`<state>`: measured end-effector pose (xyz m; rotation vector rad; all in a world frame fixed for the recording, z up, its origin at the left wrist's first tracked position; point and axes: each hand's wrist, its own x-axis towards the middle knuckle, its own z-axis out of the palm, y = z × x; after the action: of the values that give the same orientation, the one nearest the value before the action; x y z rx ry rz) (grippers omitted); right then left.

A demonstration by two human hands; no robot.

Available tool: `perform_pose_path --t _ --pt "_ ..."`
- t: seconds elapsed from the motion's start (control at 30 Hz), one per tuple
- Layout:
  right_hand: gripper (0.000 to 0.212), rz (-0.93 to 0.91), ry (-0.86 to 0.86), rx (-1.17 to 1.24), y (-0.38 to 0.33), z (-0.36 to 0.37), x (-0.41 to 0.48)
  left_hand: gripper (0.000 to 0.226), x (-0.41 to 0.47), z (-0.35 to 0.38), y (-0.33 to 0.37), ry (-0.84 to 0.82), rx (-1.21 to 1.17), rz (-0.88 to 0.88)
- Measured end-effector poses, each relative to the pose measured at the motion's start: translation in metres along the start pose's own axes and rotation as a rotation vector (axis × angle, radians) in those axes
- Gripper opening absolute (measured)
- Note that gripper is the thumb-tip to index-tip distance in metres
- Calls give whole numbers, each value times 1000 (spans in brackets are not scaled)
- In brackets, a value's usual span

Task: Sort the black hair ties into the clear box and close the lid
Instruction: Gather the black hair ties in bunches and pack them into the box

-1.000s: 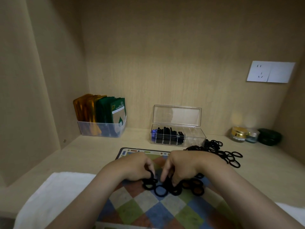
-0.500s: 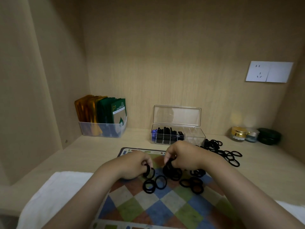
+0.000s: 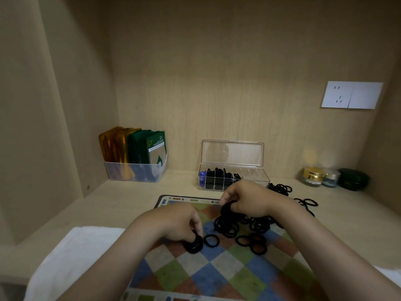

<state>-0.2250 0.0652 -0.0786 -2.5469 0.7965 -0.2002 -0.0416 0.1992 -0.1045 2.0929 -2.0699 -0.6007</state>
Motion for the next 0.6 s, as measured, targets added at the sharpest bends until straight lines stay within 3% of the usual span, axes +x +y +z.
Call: perform_pose_path --t 0.23,0.47,0.6 --pt "29 6 35 18 6 -7 -3 15 8 -3 3 34 -247 31" --pt "21 27 -116 120 -1 -3 -9 20 20 5 14 -4 -29 -16" --pt "27 -23 -213 -15 -8 7 -5 15 22 4 10 -26 -11 -29"
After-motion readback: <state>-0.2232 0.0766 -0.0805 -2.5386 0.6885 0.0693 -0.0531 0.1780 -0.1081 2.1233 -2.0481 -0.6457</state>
